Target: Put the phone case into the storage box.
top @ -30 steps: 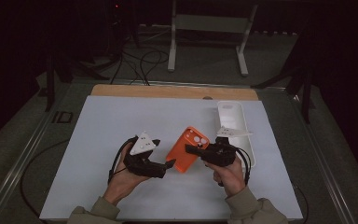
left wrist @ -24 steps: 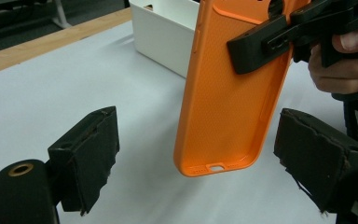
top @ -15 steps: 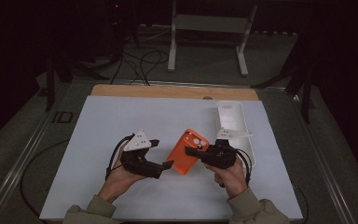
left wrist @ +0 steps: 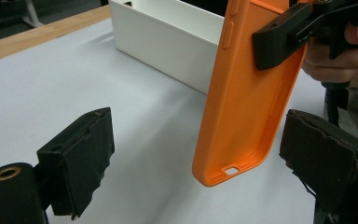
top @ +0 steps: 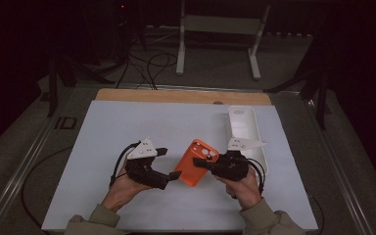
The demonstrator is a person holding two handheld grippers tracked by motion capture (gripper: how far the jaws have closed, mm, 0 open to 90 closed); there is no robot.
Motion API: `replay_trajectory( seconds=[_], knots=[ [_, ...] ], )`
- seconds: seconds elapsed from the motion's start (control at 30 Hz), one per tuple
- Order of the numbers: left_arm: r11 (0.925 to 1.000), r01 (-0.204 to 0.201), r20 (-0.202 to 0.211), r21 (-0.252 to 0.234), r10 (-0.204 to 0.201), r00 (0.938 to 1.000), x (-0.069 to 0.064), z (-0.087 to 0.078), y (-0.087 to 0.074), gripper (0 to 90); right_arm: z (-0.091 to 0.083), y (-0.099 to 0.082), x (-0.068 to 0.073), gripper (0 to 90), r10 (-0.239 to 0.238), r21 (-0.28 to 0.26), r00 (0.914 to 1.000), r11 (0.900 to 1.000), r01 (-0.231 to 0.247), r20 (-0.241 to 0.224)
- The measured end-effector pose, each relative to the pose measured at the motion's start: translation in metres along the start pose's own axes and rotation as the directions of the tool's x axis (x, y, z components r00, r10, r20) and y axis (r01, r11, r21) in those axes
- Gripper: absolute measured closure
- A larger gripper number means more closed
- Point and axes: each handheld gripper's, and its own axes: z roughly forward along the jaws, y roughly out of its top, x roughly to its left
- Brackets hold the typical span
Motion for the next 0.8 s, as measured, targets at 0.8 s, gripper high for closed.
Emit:
replay_trajectory(
  seconds=[0.8],
  knots=[
    [0.9993, -0.037, 0.1, 0.008, 0.036, 0.9943, -0.005, 0.008, -0.003, 25.7, 0.003, 0.003, 0.011, 85.5, -0.062, -0.004, 0.9933, 0.9981, 0.062, -0.097]
  ],
)
